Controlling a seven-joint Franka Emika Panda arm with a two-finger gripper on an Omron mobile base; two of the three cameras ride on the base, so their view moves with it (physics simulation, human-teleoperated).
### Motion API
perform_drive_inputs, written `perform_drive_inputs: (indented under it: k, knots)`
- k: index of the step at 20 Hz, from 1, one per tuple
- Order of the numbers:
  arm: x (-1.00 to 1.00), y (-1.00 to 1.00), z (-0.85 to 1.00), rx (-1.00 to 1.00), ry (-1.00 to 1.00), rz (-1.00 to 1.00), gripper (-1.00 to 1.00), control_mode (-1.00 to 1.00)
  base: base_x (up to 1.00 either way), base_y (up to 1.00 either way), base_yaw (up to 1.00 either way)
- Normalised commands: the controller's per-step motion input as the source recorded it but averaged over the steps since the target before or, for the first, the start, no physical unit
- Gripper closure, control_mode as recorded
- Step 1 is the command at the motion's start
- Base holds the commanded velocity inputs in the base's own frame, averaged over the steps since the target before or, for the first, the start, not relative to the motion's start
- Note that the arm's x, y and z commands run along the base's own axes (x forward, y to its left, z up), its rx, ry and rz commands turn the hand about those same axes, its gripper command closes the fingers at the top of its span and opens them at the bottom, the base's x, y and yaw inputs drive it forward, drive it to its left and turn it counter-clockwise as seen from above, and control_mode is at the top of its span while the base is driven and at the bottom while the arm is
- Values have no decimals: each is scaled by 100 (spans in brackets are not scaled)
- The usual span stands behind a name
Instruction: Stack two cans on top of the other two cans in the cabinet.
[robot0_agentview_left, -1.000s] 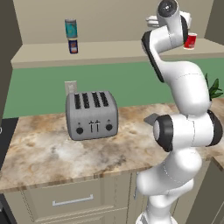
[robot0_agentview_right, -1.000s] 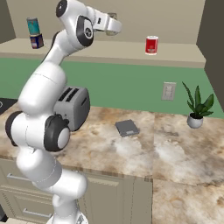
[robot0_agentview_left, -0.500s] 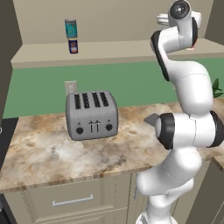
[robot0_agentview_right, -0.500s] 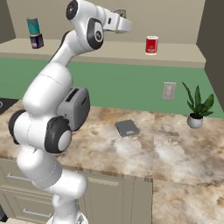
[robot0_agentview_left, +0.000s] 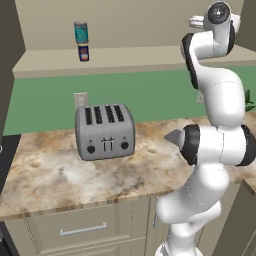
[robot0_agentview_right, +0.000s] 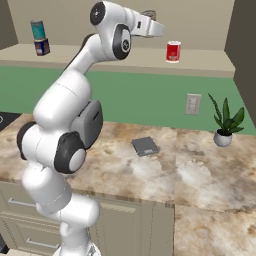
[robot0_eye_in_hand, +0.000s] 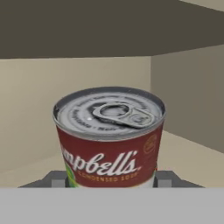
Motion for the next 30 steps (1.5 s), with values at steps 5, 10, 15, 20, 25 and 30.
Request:
perform_drive_inputs:
  k: [5, 10, 15, 20, 25, 30]
  knots:
    - [4, -42, 4, 0, 0, 0, 100, -100, 0, 0, 0]
    - [9, -34, 0, 0, 2, 0, 100, -100, 0, 0, 0]
    - [10, -30, -3, 0, 7, 0, 100, -100, 0, 0, 0]
    - [14, -25, -2, 0, 7, 0, 100, -100, 0, 0, 0]
    - [14, -11, -9, 0, 1, 2, 100, -100, 0, 0, 0]
    - [23, 0, -12, 0, 1, 5, 100, -100, 0, 0, 0]
